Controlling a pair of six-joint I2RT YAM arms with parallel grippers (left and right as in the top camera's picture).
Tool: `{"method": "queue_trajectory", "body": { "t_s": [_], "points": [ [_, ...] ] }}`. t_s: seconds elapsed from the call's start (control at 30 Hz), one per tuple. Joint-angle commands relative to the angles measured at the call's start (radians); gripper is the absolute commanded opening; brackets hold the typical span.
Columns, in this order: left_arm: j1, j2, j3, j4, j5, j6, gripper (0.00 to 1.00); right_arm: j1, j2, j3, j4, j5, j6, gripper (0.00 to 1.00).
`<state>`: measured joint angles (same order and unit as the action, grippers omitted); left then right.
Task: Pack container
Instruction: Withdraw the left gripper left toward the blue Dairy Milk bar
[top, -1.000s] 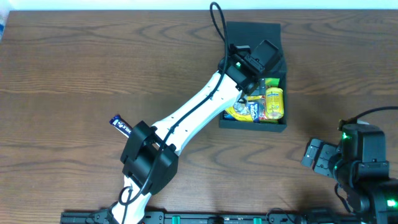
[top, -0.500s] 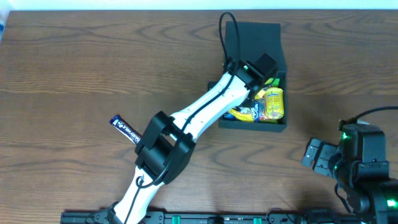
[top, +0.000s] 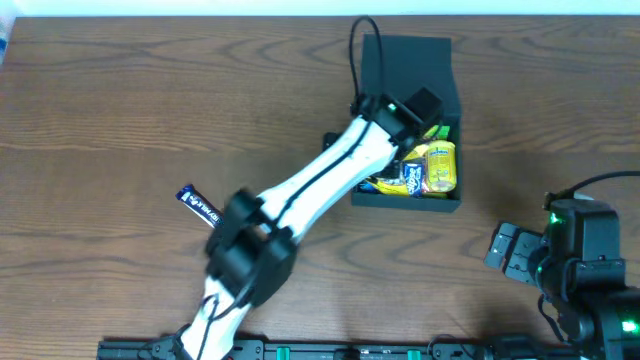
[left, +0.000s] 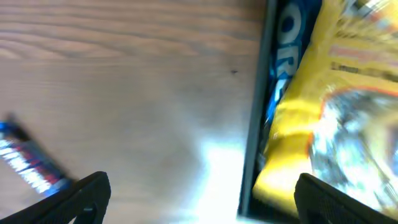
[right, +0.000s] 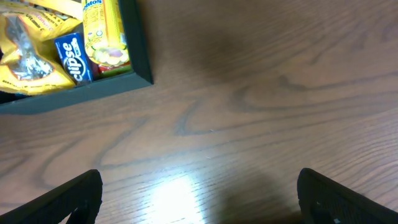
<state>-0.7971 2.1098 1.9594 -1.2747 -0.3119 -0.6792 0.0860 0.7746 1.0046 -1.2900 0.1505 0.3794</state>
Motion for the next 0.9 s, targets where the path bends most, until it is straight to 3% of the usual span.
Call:
{"method": "queue_trajectory", "body": {
  "t_s": [0.0, 0.1, 0.2, 0.33, 0.53, 0.87],
  "points": [
    [0.000, -0.185, 0.033, -0.081, -0.120, 0.026, 0.95, -0.008, -0.002, -0.005, -0.003, 0.010, 0.009, 0.99],
    [0.006, -0.244, 0.033, -0.173, -0.216, 0.061, 0.95, -0.008, -0.002, -0.005, -0.004, 0.010, 0.009, 0.99],
    [0.034, -0.261, 0.033, -0.291, -0.211, 0.069, 0.95, -0.008, -0.002, -0.005, -0.005, 0.010, 0.009, 0.99],
    [0.104, -0.259, 0.000, -0.415, -0.157, -0.106, 0.95, -0.008, -0.002, -0.005, -0.005, 0.010, 0.009, 0.99],
    [0.243, -0.302, -0.125, -0.415, 0.025, -0.120, 0.95, -0.008, -0.002, -0.005, -0.005, 0.010, 0.009, 0.99],
    [0.258, -0.569, -0.360, -0.355, -0.084, -0.179, 0.95, -0.008, -0.002, -0.005, -0.004, 0.010, 0.009, 0.99]
  ]
}}
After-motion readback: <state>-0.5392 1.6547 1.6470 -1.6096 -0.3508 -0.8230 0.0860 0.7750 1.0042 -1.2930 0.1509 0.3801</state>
